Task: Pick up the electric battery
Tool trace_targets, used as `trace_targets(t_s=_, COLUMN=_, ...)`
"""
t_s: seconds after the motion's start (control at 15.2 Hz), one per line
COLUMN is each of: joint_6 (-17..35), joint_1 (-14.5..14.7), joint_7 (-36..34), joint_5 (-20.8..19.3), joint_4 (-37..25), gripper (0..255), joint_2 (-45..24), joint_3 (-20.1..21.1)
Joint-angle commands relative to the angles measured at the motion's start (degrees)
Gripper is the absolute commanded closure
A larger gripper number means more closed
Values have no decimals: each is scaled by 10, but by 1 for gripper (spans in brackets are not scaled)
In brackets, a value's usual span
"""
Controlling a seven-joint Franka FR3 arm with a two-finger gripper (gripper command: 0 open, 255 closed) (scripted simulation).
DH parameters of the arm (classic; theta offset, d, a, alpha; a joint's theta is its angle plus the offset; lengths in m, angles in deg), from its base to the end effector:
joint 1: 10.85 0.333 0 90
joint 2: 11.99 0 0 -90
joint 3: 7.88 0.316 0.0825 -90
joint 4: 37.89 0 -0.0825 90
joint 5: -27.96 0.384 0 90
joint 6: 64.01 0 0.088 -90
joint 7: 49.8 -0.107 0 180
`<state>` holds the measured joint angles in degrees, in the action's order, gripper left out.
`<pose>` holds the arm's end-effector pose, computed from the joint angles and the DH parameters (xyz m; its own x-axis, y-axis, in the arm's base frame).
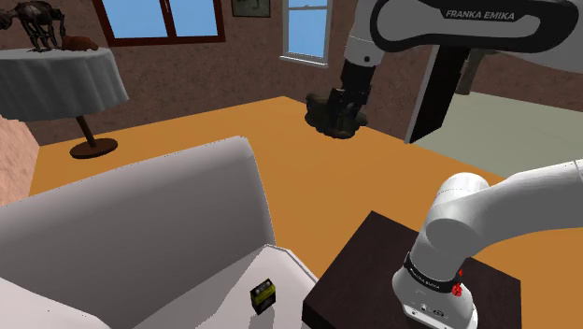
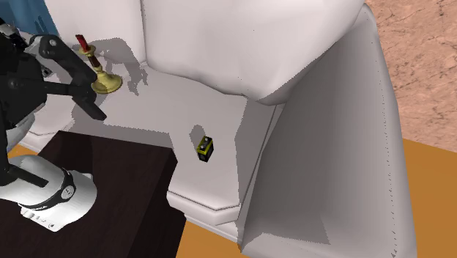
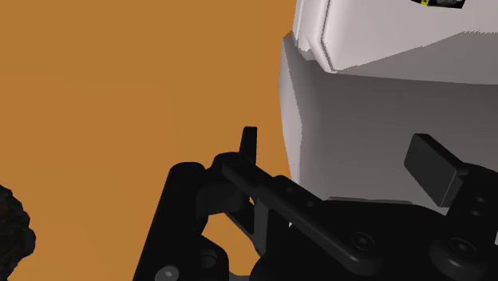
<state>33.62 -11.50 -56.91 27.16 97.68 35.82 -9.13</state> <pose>0.3066 -0.0138 0.6134 0.9740 -0.1501 0.1697 -0.1482 -0.9887 -0.0234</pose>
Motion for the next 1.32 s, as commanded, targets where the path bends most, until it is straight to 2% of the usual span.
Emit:
trace_targets(t_s=0.0, joint_6=0, joint_1=0, joint_7=0, joint_5=0, joint_4=0, gripper=0, joint_2=0, joint_3=0)
trace_targets(t_s=0.59, joint_6=142, joint_1=59, joint_7=48, joint_5=18, joint_4=89, gripper=0, joint_2=-73, joint_3=30)
trace_targets(t_s=1.25, joint_6=308, joint_1=123, joint_7=100, joint_5=35, joint_4=146, gripper=0, joint_2=-206, joint_3=69)
